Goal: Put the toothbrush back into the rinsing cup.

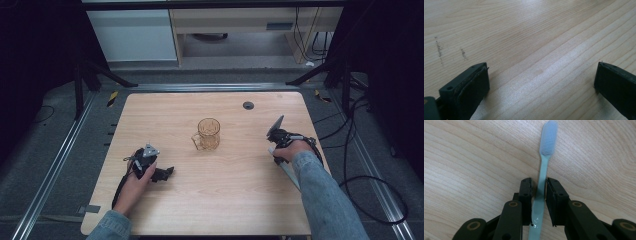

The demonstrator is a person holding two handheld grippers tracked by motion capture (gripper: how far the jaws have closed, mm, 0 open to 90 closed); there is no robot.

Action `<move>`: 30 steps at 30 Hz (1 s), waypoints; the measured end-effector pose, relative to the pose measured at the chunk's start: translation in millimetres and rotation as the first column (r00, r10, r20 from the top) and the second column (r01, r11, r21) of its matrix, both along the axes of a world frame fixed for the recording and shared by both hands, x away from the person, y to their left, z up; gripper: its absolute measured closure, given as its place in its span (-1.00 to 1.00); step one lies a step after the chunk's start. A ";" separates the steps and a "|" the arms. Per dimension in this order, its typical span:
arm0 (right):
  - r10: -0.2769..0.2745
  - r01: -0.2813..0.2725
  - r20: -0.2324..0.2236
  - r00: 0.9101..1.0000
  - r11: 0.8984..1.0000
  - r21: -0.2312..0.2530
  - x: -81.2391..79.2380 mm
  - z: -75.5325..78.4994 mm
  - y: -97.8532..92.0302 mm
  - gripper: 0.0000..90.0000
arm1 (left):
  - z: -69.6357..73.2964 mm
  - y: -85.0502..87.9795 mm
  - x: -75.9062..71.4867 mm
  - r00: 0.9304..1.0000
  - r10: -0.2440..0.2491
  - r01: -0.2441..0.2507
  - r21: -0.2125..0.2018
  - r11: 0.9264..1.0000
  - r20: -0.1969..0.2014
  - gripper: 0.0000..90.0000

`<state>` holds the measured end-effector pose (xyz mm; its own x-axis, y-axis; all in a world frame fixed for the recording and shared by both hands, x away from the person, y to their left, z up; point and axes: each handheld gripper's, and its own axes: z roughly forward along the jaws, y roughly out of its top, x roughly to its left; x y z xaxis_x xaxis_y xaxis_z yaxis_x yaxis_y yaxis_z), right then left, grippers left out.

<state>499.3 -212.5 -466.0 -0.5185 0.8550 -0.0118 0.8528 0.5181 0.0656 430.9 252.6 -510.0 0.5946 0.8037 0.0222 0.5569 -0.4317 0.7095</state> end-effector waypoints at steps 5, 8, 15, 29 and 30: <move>0.002 -0.002 -0.004 1.000 1.000 -0.001 0.4 -0.8 -0.1 0.67 | 0.0 0.0 0.0 1.000 0.000 0.000 0.000 1.000 0.000 -1.00; 0.005 -0.005 -0.003 1.000 1.000 0.000 0.6 -0.9 -0.8 0.67 | 0.0 0.0 0.0 1.000 0.000 0.000 -0.001 1.000 0.000 -1.00; 0.006 -0.006 -0.004 1.000 1.000 -0.004 0.7 -1.0 -0.1 0.73 | 0.0 0.0 0.0 1.000 0.000 0.000 -0.001 1.000 0.000 -1.00; 0.006 -0.006 -0.012 1.000 1.000 0.003 0.8 -0.7 -0.7 0.83 | 0.0 0.0 0.0 1.000 0.000 0.000 0.000 1.000 0.000 -1.00; 0.005 -0.005 -0.012 1.000 1.000 0.004 0.7 -0.7 -0.7 0.83 | 0.0 0.0 0.0 1.000 0.000 0.000 0.000 1.000 0.000 -1.00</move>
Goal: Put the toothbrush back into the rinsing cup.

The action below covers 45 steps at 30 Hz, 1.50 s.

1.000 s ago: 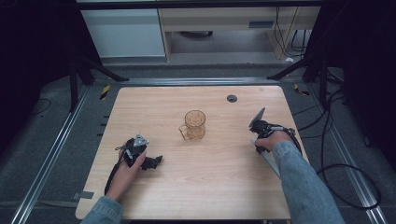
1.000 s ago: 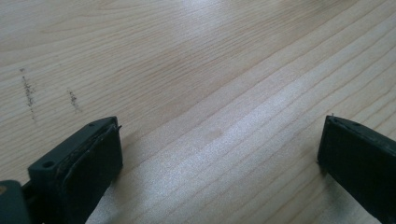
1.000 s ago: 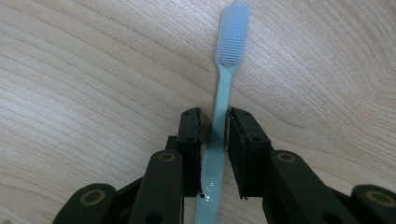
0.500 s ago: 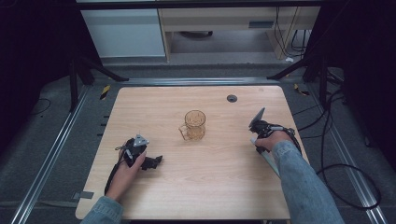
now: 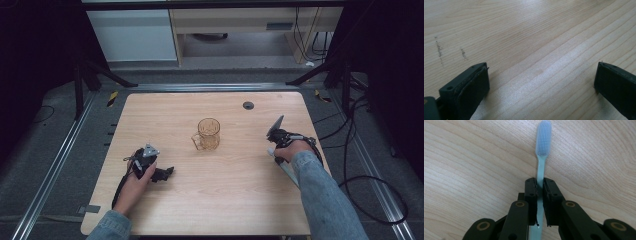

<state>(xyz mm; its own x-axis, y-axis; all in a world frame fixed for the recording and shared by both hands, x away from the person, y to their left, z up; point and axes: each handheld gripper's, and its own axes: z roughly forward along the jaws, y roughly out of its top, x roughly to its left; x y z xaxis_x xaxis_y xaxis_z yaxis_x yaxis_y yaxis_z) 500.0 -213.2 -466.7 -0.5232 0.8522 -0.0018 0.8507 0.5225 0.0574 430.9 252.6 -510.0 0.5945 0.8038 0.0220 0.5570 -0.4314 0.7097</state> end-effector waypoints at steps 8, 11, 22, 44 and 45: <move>0.000 -0.001 0.016 1.000 1.000 0.026 -2.0 6.4 -1.9 0.83 | 0.0 0.0 0.0 1.000 0.000 0.000 0.000 1.000 0.000 -1.00; -0.007 0.006 0.024 1.000 0.999 0.038 -3.1 10.0 -2.3 0.83 | 0.0 0.0 0.0 1.000 0.000 0.000 0.000 1.000 0.000 -1.00; -0.011 0.005 0.082 0.997 0.997 0.077 -5.5 27.2 -5.1 0.83 | 0.0 0.0 0.0 1.000 -0.001 0.001 0.000 1.000 0.000 -1.00; -0.020 0.010 0.118 0.993 0.997 0.079 -6.9 46.3 -11.7 0.84 | 0.1 0.1 0.0 1.000 -0.001 0.001 0.001 1.000 0.000 -1.00; -0.023 0.013 0.119 0.993 0.996 0.084 -7.1 47.7 -12.1 0.84 | 0.1 0.1 0.0 1.000 -0.001 0.001 0.002 1.000 0.000 -1.00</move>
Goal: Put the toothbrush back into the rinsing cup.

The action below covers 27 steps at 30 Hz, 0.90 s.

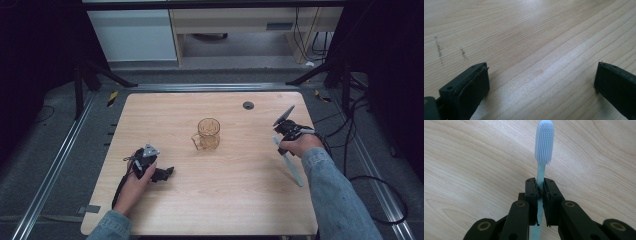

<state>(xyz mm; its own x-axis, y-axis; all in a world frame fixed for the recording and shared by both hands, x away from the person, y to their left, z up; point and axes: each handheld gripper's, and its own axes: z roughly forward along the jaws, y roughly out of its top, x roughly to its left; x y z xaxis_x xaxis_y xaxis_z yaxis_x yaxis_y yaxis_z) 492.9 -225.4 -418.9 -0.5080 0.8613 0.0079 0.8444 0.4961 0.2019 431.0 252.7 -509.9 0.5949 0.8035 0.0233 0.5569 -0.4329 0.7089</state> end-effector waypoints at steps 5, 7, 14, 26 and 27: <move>0.005 -0.005 0.022 1.000 1.000 -0.002 0.4 8.1 -1.7 0.84 | -0.3 -0.4 -0.1 1.000 0.004 -0.004 -0.006 1.000 0.002 -1.00; 0.002 -0.002 0.029 1.000 1.000 -0.001 0.7 11.7 -1.9 0.84 | -0.2 -0.4 0.0 1.000 0.003 -0.003 -0.005 1.000 0.002 -1.00; 0.000 0.000 0.052 0.999 1.000 0.002 1.9 23.1 -4.0 0.84 | -0.3 -0.5 -0.1 1.000 0.004 -0.004 -0.007 1.000 0.001 -1.00; -0.019 0.017 0.109 0.994 1.000 0.018 2.7 42.8 -9.9 0.85 | -0.2 -0.3 0.1 1.000 0.002 -0.002 -0.004 1.000 0.003 -1.00; -0.019 0.017 0.109 0.994 1.000 0.018 2.7 42.8 -9.9 0.85 | -0.2 -0.3 0.1 1.000 0.002 -0.002 -0.004 1.000 0.002 -1.00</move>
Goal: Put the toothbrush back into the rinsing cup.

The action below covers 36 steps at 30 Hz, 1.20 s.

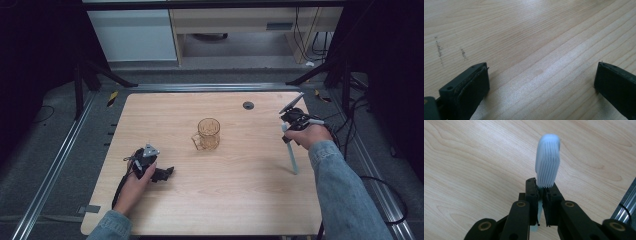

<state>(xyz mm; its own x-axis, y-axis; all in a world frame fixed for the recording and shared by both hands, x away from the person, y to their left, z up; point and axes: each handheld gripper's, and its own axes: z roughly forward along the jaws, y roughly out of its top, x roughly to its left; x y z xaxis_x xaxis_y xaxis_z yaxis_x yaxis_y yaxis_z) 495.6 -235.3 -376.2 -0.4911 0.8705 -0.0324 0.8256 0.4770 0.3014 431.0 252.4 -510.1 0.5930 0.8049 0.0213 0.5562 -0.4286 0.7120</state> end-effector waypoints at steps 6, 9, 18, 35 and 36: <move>0.000 -0.001 0.026 1.000 1.000 0.008 0.2 5.9 -0.9 0.85 | 0.1 0.0 0.0 1.000 -0.001 0.001 0.001 1.000 -0.001 -1.00; -0.006 0.005 0.023 1.000 1.000 0.015 0.2 6.7 -0.7 0.85 | 0.1 0.1 0.0 1.000 -0.001 0.001 0.001 1.000 -0.001 -1.00; 0.000 -0.001 0.046 0.999 1.000 0.025 0.7 9.7 0.0 0.85 | 0.1 0.1 0.0 1.000 -0.002 0.002 0.001 1.000 -0.001 -1.00; 0.016 -0.023 0.107 0.994 0.998 0.067 0.6 19.5 7.9 0.85 | 0.1 0.1 0.0 1.000 -0.002 0.002 0.001 1.000 -0.001 -1.00; 0.015 -0.023 0.112 0.994 0.997 0.072 0.4 20.6 9.1 0.85 | 0.1 0.1 0.0 1.000 -0.002 0.002 0.001 1.000 -0.001 -1.00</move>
